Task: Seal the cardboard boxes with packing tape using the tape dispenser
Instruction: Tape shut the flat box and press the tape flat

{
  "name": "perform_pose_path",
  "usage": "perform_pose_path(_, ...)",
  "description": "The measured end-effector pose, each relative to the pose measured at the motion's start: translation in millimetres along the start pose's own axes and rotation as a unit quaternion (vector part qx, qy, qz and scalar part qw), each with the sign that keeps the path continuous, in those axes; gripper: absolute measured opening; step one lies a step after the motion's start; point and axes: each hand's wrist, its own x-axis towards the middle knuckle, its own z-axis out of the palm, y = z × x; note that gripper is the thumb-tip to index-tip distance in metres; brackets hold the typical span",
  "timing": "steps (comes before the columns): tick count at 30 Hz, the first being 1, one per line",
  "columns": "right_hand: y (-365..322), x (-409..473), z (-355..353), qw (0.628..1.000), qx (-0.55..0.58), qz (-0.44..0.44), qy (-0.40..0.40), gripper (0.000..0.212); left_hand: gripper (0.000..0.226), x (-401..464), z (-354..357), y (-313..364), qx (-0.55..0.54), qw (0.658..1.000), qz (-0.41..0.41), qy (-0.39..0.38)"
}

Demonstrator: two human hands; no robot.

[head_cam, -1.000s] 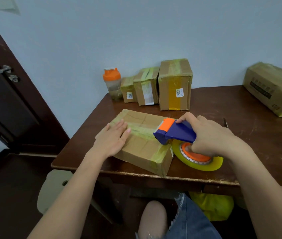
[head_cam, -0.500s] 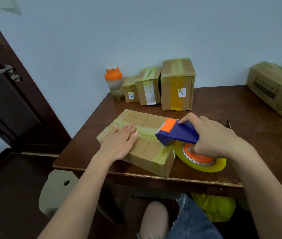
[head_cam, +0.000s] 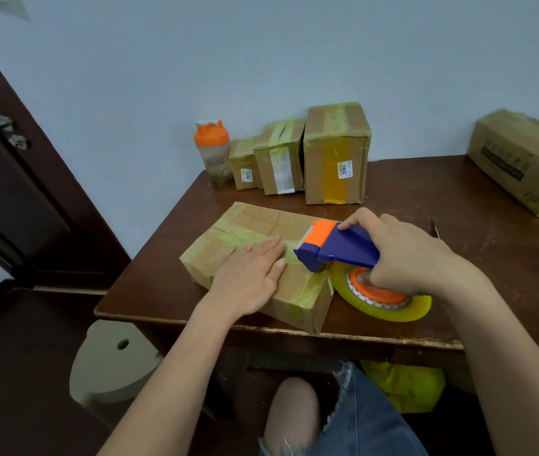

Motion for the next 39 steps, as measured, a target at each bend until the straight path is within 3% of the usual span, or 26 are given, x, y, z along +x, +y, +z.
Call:
perform_pose_path(13, 2, -1, 0, 1.0, 0.003, -0.01, 0.003, 0.079, 0.047, -8, 5, 17, -0.047, 0.998, 0.028, 0.022)
perform_pose_path(17, 3, -3, -2, 0.999, 0.023, -0.023, -0.015, 0.081, 0.043, -29, 11, 39, -0.066, 0.994, 0.064, 0.067)
perform_pose_path(23, 2, 0, -9, 0.998, 0.039, -0.02, -0.042, 0.079, 0.083, -35, 13, 42, 0.023, 0.993, 0.076, 0.091)
perform_pose_path(27, -4, 10, -6, 0.998, 0.055, -0.026, -0.016, 0.073, 0.072, -29, 12, 26, 0.048, 0.989, 0.076, 0.119)
perform_pose_path(39, -12, 18, -10, 0.995, 0.066, -0.035, -0.059, 0.087, 0.063, -18, 2, 1, 0.053, 0.988, 0.047, 0.14)
